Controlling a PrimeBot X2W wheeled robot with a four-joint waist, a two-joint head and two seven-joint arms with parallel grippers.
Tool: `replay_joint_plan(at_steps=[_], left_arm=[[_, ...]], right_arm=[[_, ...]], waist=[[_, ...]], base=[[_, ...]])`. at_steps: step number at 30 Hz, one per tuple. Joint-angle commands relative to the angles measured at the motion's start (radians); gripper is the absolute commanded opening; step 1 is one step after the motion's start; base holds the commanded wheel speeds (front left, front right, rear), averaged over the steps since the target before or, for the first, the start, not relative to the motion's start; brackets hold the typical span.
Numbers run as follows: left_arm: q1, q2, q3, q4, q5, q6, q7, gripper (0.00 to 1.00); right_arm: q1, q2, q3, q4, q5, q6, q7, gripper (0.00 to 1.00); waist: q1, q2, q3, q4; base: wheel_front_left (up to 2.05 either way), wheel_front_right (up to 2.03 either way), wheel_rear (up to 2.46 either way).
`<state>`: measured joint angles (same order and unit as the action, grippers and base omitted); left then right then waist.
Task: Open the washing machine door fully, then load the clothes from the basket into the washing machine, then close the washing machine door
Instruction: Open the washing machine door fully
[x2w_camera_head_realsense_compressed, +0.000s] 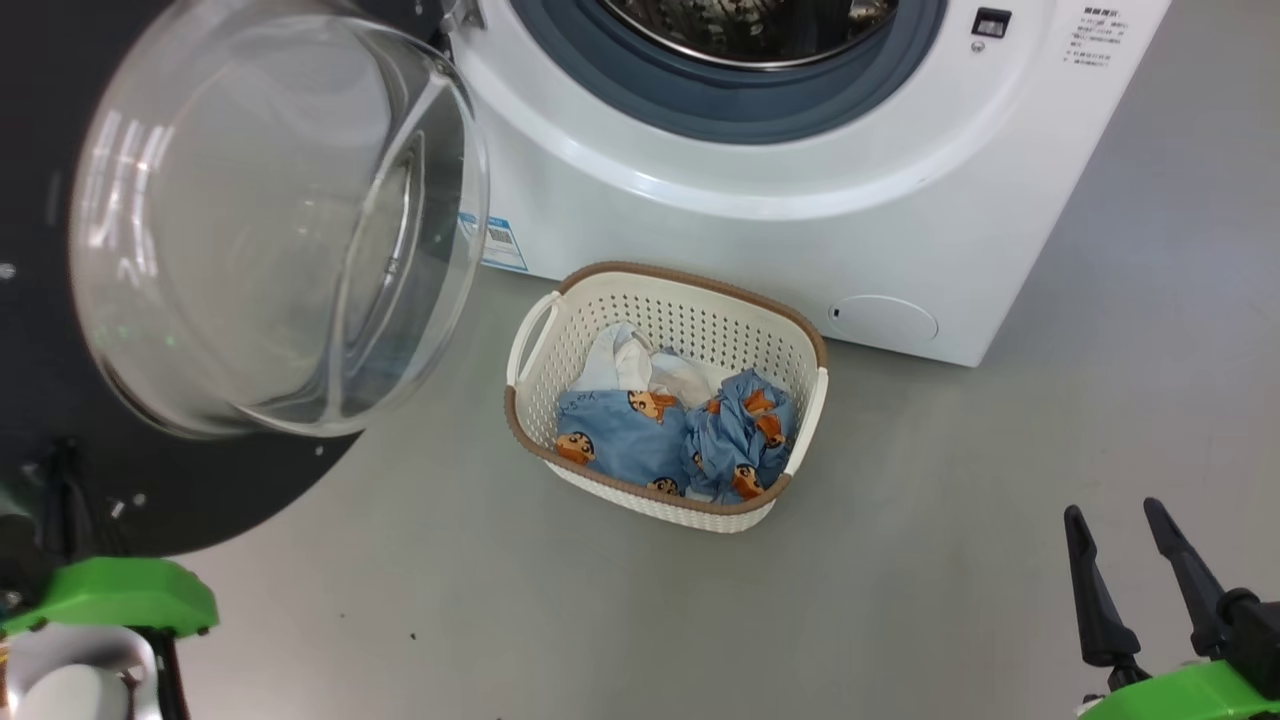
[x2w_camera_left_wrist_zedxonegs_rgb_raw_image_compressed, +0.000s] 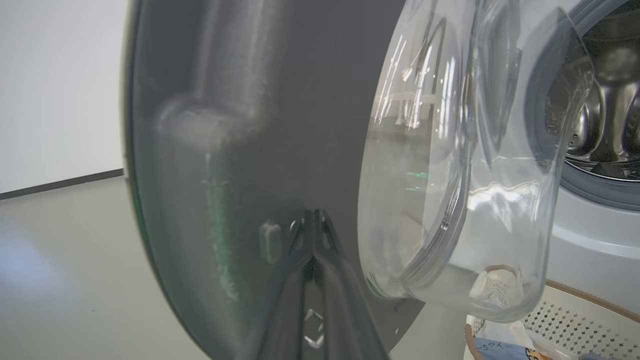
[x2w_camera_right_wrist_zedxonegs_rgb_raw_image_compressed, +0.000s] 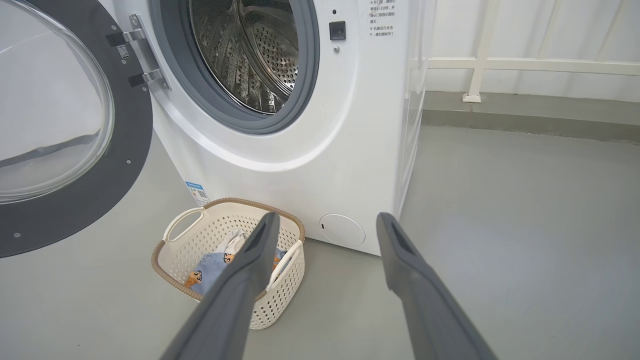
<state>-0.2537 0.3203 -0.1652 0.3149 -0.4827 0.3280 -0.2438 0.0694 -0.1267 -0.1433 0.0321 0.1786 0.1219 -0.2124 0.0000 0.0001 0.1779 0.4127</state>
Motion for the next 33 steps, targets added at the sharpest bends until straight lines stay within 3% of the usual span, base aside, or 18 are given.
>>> replay_joint_plan(at_steps=[1,10,16,33], left_arm=[[-0.054,0.051,0.07,0.016,-0.013,-0.014,-0.01,0.0],[-0.16,0.062,0.174,0.145,0.0,-0.105,-0.018,0.0],[-0.213,0.054,0.249,0.186,0.039,-0.141,-0.018,0.0],[-0.282,0.046,0.412,0.286,0.12,-0.2,-0.018,0.0]], right_arm=[[-0.034,-0.017,0.021,-0.031,0.006,0.009,-0.001,1.0],[-0.053,-0.037,0.019,-0.058,0.009,0.009,0.012,1.0],[-0.07,-0.062,0.013,-0.072,0.017,0.009,0.019,1.0],[-0.084,-0.073,0.014,-0.084,0.016,0.009,0.03,1.0]], waist=[[0.0,-0.0001,0.016,-0.007],[0.0,-0.0001,0.076,-0.013],[0.0,-0.0001,0.118,-0.017],[0.0,-0.0001,0.132,-0.023]], base=[[0.0,0.0,0.0],[0.0,0.0,0.0],[0.0,0.0,0.0],[0.0,0.0,0.0]])
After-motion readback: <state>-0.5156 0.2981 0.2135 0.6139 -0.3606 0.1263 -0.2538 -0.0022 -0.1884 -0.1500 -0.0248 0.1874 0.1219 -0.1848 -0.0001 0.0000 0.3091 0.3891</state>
